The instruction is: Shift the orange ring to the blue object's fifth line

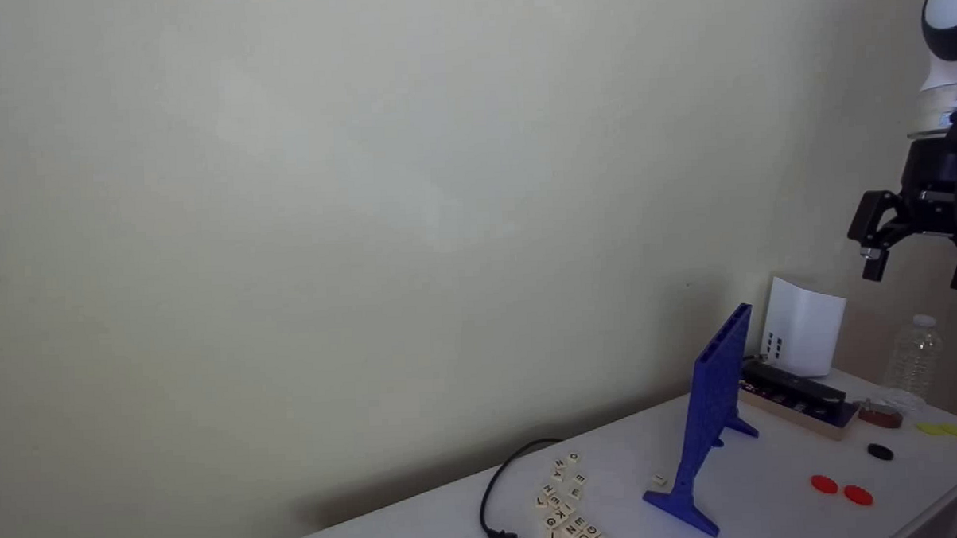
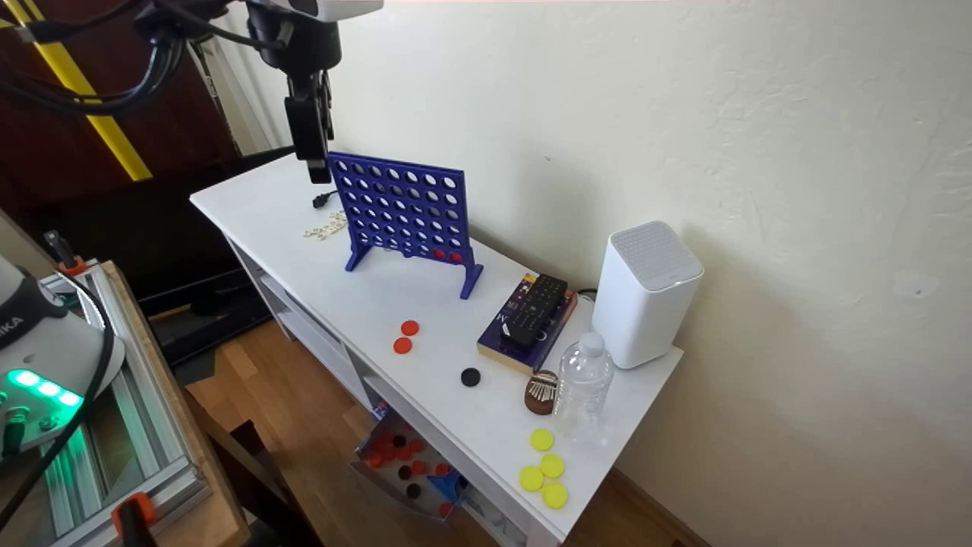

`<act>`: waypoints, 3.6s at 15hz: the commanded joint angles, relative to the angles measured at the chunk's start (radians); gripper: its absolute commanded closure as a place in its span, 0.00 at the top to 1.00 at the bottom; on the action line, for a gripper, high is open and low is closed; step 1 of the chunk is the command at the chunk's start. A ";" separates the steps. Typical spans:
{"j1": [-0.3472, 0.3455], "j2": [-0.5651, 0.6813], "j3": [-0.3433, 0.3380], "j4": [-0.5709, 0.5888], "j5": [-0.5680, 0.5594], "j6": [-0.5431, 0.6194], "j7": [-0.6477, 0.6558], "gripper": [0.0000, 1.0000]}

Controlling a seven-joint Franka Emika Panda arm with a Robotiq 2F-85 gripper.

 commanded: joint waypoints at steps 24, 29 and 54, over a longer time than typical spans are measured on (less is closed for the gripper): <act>0.032 0.693 0.056 0.089 0.020 0.416 -0.273 1.00; 0.031 0.728 0.057 0.129 0.019 0.378 -0.278 1.00; -0.016 1.019 0.105 0.396 -0.047 0.443 -0.435 1.00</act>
